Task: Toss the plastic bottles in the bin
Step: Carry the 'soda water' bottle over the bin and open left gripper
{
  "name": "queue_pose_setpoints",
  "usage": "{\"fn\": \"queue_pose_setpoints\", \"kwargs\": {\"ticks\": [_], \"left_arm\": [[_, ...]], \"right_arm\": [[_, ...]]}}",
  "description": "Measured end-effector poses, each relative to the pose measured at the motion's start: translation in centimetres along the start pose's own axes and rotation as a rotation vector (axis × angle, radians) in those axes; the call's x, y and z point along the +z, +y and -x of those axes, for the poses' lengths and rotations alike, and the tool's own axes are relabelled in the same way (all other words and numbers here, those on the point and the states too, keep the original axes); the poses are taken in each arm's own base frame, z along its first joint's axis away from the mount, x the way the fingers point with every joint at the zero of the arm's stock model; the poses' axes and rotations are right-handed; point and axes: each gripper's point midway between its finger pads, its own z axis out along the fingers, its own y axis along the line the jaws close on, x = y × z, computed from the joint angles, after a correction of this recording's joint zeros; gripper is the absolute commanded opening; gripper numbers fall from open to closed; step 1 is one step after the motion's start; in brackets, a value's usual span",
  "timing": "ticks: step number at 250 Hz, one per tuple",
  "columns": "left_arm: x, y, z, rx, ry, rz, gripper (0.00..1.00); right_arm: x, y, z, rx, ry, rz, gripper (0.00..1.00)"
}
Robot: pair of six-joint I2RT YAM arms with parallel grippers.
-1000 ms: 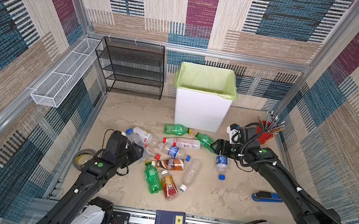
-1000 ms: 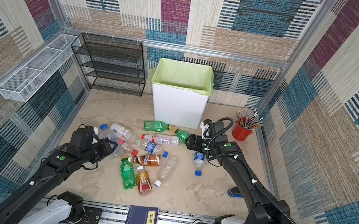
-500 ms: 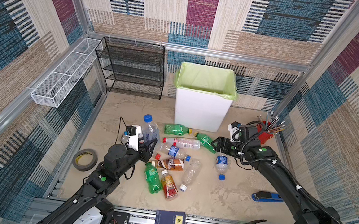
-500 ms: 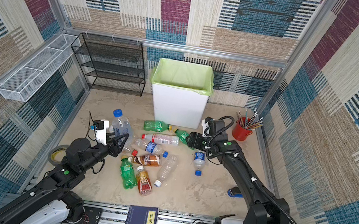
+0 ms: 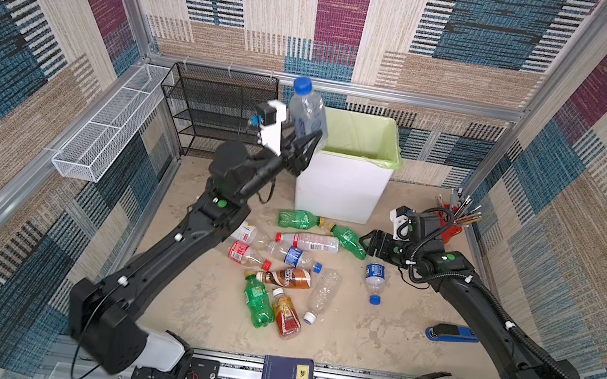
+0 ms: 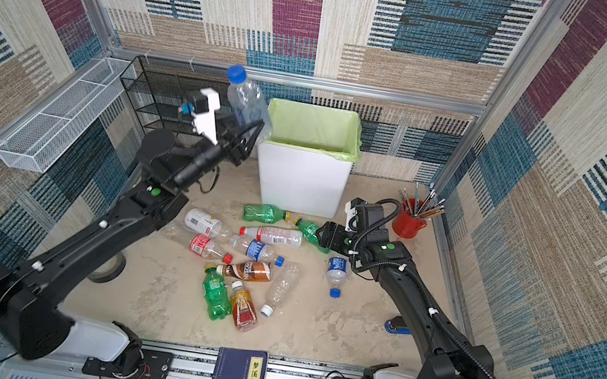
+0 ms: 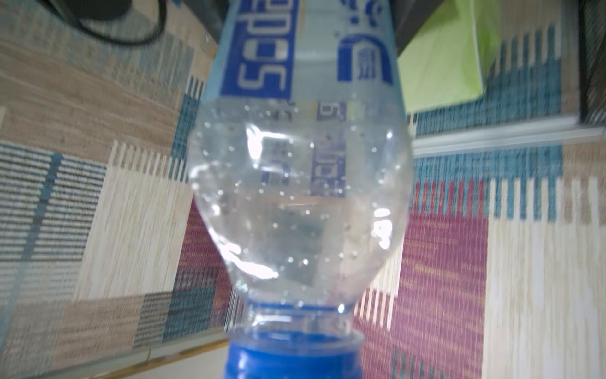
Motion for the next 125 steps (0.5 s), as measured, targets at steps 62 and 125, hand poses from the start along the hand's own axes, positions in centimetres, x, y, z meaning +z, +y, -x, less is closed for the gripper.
{"fn": "queue_pose_setpoints", "kwargs": {"ticks": [62, 125], "left_arm": [[13.7, 6.0, -4.6, 0.009, -0.053, 0.078, 0.99], [14.3, 4.6, -7.6, 0.050, -0.058, 0.006, 0.91]], "right_arm": [[-1.6, -0.1, -0.1, 0.024, -0.040, 0.011, 0.83], [-1.5, -0.7, -0.4, 0.037, -0.035, 0.002, 0.83]]}}
